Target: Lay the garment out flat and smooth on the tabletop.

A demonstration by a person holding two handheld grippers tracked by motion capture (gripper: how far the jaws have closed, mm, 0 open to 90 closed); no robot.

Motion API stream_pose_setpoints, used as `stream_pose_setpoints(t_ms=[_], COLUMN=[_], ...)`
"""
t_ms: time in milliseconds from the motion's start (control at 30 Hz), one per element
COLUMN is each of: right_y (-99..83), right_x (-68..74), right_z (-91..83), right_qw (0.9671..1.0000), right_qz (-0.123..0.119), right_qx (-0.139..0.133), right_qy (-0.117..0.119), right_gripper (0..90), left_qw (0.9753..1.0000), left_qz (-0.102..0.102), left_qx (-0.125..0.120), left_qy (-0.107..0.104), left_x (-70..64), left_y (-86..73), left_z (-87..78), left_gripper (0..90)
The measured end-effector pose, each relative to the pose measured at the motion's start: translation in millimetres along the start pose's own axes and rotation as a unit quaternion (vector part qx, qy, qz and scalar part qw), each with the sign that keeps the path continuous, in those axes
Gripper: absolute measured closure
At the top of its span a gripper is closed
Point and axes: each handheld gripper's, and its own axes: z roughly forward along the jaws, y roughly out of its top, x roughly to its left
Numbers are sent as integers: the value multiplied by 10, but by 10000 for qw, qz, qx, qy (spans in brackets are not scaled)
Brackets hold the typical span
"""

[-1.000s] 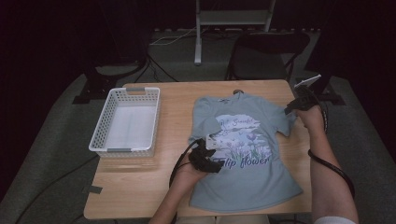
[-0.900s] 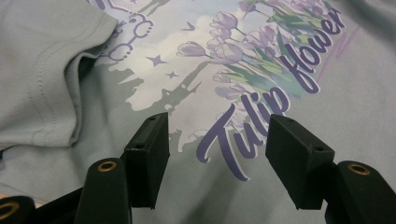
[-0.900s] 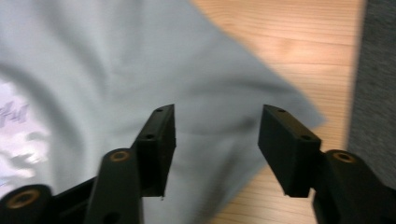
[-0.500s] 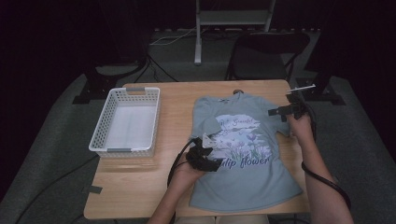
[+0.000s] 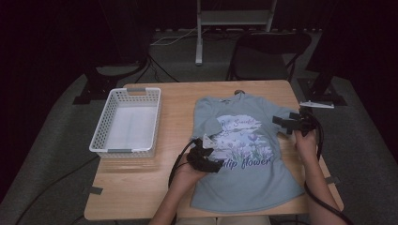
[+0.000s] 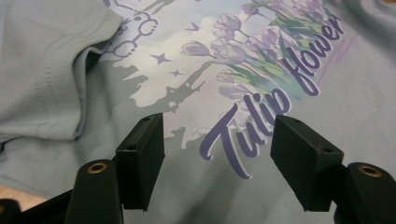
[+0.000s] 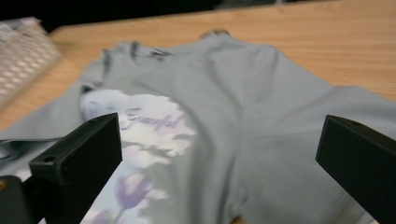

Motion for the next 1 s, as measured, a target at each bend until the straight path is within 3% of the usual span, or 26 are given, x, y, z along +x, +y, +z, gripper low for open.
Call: stream_pose_setpoints(t_ms=[133,267,300,367,400,467,533,667,800,867,1000], right_y=[-176,-359,-407,-477,-507,-513,-526,-526,-541,-553,-581], right_x=[100,191,212,240,251,266,308,344,342,311,252], right_z=[-227,-405,-443,-480,-496,-503,-542,-584,-626,-634,-654], right_qw=[9994,9992,9989,9993,9991,9993,9990,9985,9982,9984,9985], right_qz=[33,111,96,47,31,-17,-148,-185,-99,-32,85], right_qx=[-260,-303,-425,-350,-415,-292,-399,-482,-576,-543,-516], right_qy=[217,222,173,154,119,223,153,161,93,129,132], right_gripper=[0,2,3,3,3,2,2,3,14,22,22], left_qw=[10000,9998,9998,9996,9996,9994,9992,9992,9982,9982,9964], left_qz=[-35,-177,-220,-265,-278,-337,-385,-376,-480,-400,-503], left_qx=[15,41,34,95,90,86,65,19,-226,-277,-465], left_qy=[7,29,20,-3,-29,-34,10,120,275,361,503], left_x=[9,42,53,78,91,116,147,227,327,370,437], left_y=[-4,-4,-4,-7,-11,-6,20,168,400,510,700], left_z=[1,20,25,38,37,33,23,-23,-71,-76,-44], left_gripper=[322,296,292,227,226,220,217,218,218,221,273])
